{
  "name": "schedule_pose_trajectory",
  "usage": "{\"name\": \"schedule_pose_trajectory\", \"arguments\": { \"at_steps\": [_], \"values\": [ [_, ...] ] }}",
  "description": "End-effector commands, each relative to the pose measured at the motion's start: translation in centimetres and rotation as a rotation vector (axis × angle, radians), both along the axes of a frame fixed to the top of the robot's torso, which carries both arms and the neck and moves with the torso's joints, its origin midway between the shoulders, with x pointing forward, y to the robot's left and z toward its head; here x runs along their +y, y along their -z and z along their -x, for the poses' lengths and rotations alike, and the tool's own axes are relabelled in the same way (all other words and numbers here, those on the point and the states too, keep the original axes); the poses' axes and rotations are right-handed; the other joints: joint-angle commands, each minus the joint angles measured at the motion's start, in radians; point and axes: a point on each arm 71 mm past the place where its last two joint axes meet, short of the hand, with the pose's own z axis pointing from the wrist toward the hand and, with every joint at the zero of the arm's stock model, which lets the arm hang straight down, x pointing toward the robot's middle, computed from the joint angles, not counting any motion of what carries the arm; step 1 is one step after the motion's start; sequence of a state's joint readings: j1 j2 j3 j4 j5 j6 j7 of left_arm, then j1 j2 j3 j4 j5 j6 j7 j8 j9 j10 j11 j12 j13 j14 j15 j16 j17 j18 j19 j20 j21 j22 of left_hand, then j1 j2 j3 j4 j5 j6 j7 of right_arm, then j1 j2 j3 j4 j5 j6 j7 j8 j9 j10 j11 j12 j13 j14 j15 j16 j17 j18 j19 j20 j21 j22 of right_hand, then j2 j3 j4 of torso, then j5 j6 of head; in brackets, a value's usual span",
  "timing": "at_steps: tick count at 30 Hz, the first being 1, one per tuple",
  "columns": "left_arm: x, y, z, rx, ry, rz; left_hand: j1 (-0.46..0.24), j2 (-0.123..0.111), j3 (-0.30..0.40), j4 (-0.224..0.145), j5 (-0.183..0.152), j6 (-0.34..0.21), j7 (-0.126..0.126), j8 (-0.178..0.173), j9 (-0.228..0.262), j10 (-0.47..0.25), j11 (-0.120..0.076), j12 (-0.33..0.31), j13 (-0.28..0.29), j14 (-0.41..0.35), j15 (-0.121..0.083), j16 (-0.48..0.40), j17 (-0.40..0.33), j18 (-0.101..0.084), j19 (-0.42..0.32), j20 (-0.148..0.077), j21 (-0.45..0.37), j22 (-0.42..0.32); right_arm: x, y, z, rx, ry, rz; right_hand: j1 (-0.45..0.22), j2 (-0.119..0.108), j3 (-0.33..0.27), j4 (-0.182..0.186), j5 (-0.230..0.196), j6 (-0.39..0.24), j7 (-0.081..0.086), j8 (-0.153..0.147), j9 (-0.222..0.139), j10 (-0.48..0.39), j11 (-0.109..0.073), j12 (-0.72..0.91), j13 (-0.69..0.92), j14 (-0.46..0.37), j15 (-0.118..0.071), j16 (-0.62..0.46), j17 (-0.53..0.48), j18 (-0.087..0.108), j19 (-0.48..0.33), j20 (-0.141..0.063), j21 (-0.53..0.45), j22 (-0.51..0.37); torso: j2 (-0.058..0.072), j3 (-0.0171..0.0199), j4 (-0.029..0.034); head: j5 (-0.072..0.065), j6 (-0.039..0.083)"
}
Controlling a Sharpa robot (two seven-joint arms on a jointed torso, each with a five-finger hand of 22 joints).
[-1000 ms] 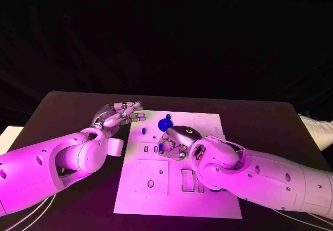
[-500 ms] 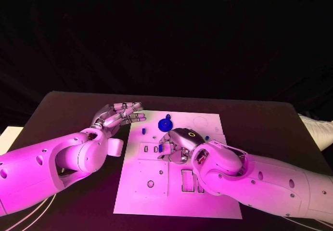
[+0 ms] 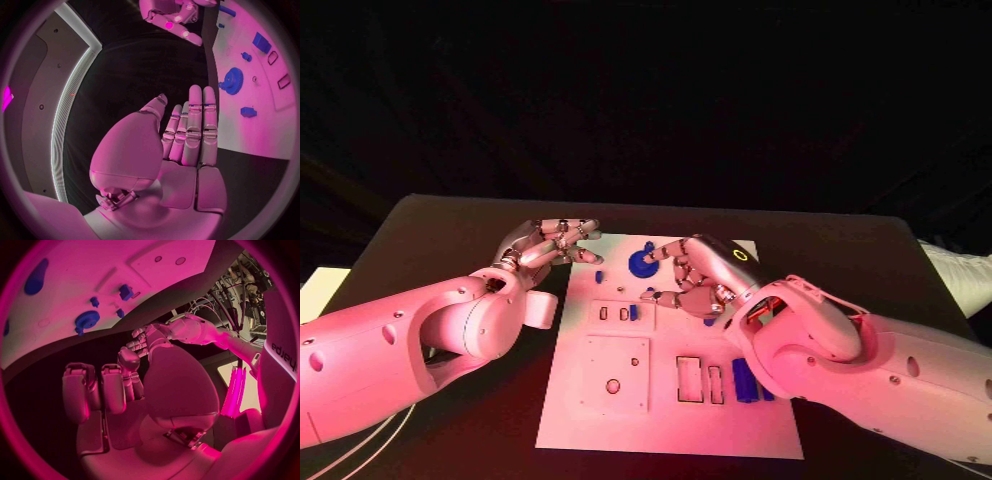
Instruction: Assemble the parts on the task board
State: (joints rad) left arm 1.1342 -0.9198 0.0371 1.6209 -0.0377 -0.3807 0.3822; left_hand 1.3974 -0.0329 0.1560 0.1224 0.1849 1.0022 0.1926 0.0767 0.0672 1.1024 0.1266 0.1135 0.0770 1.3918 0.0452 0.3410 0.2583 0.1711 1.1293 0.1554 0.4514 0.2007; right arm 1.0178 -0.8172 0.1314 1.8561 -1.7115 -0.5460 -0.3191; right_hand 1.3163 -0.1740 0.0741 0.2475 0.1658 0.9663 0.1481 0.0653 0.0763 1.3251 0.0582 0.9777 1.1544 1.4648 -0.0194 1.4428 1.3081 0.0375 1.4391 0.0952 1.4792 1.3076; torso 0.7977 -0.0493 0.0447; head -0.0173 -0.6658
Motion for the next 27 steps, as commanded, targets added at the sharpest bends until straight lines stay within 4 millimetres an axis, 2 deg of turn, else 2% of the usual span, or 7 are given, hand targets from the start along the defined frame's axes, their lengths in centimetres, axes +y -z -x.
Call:
{"name": "schedule_pose_trajectory", "arguments": {
  "at_steps": [1, 5, 9, 13, 17, 23, 27],
  "values": [
    [-0.9, 0.4, 0.2, 0.015, 0.112, -0.119, -0.015, -0.011, 0.018, 0.002, -0.003, 0.019, -0.015, 0.004, 0.001, 0.072, -0.025, 0.023, 0.012, 0.077, -0.026, 0.105, 0.068, 0.013, 0.059, -0.027, 0.07, 0.039, -0.7, -1.3, 0.3, -0.039, -0.112, -0.071, 0.026, 0.01, 0.004, 0.011, 0.005, 0.001, -0.001, 0.005, 0.001, 0.0, 0.001, -0.007, -0.006, 0.06, 0.006, -0.011, 0.035, 0.007, -0.005, 0.003, -0.009, 0.088, -0.011, 0.0041, -0.0064, 0.003, 0.0],
    [-1.4, 1.1, 0.5, 0.083, 0.184, -0.246, -0.029, -0.034, 0.043, 0.01, -0.003, 0.029, -0.039, 0.012, 0.002, 0.179, -0.076, 0.122, 0.078, 0.127, -0.057, 0.7, 0.668, 0.0, 0.153, -0.067, 0.271, 0.199, -2.8, -2.0, -0.5, 0.023, -0.125, -0.138, 0.058, 0.032, 0.017, 0.008, 0.01, 0.006, -0.002, 0.006, 0.002, -0.013, -0.001, -0.025, -0.019, 0.054, 0.005, -0.029, 0.01, 0.013, -0.025, 0.002, -0.024, 0.064, -0.021, 0.0116, -0.0112, 0.011, -0.004],
    [-1.8, 1.5, 0.7, 0.19, 0.306, -0.468, -0.133, -0.035, 0.005, 0.091, -0.009, 0.055, -0.062, 0.057, 0.015, 0.196, -0.078, 0.294, 0.21, 0.122, -0.067, 0.996, 0.997, -0.041, 0.196, -0.076, 0.544, 0.516, -6.1, -2.7, -2.5, 0.124, -0.053, -0.258, 0.094, 0.044, 0.027, -0.011, 0.006, 0.008, -0.003, 0.006, 0.003, -0.027, -0.002, -0.044, -0.034, 0.05, 0.003, -0.04, -0.003, 0.018, -0.039, 0.001, -0.037, 0.046, -0.034, 0.0194, -0.0163, 0.021, -0.01],
    [-2.0, 0.7, 0.3, 0.259, 0.398, -0.782, -0.233, -0.024, -0.081, 0.158, -0.051, 0.071, -0.082, 0.134, 0.047, 0.132, -0.099, 0.516, 0.387, 0.126, -0.079, 1.096, 1.116, -0.051, 0.193, -0.087, 0.668, 0.658, -9.4, -3.1, -4.3, 0.163, 0.039, -0.328, 0.103, 0.05, 0.029, -0.018, 0.009, 0.009, -0.003, 0.006, 0.003, -0.03, -0.002, -0.049, -0.039, 0.048, 0.003, -0.047, -0.012, 0.02, -0.046, 0.001, -0.044, 0.035, -0.044, 0.0238, -0.0207, 0.022, -0.018],
    [-2.2, -0.4, -0.6, 0.247, 0.379, -1.0, -0.194, -0.001, -0.13, 0.169, -0.054, 0.057, -0.093, 0.233, 0.093, 0.04, -0.107, 0.681, 0.522, 0.136, -0.091, 1.136, 1.171, -0.063, 0.197, -0.088, 0.766, 0.778, -11.1, -3.2, -5.1, 0.14, 0.097, -0.332, 0.102, 0.054, 0.028, -0.019, 0.014, 0.013, -0.003, 0.008, 0.004, -0.037, -0.002, -0.066, -0.052, 0.043, 0.003, -0.062, -0.033, 0.026, -0.065, 0.0, -0.059, 0.011, -0.05, 0.0291, -0.0242, 0.031, -0.022],
    [-2.6, -1.4, -1.6, 0.236, 0.36, -1.149, -0.215, 0.016, -0.186, 0.166, -0.055, 0.074, -0.131, 0.357, 0.176, 0.15, -0.135, 0.927, 0.788, 0.176, -0.114, 1.223, 1.301, -0.094, 0.275, -0.11, 0.899, 0.978, -11.8, -3.1, -5.6, 0.136, 0.133, -0.327, 0.099, 0.054, 0.025, -0.018, 0.015, 0.016, -0.004, 0.008, 0.004, -0.037, -0.003, -0.066, -0.053, 0.041, 0.003, -0.067, -0.039, 0.027, -0.069, 0.0, -0.063, 0.005, -0.05, 0.0316, -0.0284, 0.034, -0.027],
    [-3.4, -1.7, -2.1, 0.232, 0.379, -1.21, -0.243, 0.035, -0.241, 0.169, -0.118, 0.04, -0.148, 0.452, 0.264, 0.191, -0.143, 1.034, 0.914, 0.179, -0.125, 1.23, 1.312, -0.107, 0.301, -0.122, 0.949, 1.056, -12.1, -3.0, -5.9, 0.144, 0.152, -0.322, 0.096, 0.054, 0.022, -0.018, 0.015, 0.017, -0.004, 0.009, 0.005, -0.035, -0.003, -0.064, -0.053, 0.041, 0.002, -0.069, -0.041, 0.028, -0.071, 0.0, -0.065, 0.003, -0.052, 0.0312, -0.0267, 0.034, -0.03]
  ]
}}
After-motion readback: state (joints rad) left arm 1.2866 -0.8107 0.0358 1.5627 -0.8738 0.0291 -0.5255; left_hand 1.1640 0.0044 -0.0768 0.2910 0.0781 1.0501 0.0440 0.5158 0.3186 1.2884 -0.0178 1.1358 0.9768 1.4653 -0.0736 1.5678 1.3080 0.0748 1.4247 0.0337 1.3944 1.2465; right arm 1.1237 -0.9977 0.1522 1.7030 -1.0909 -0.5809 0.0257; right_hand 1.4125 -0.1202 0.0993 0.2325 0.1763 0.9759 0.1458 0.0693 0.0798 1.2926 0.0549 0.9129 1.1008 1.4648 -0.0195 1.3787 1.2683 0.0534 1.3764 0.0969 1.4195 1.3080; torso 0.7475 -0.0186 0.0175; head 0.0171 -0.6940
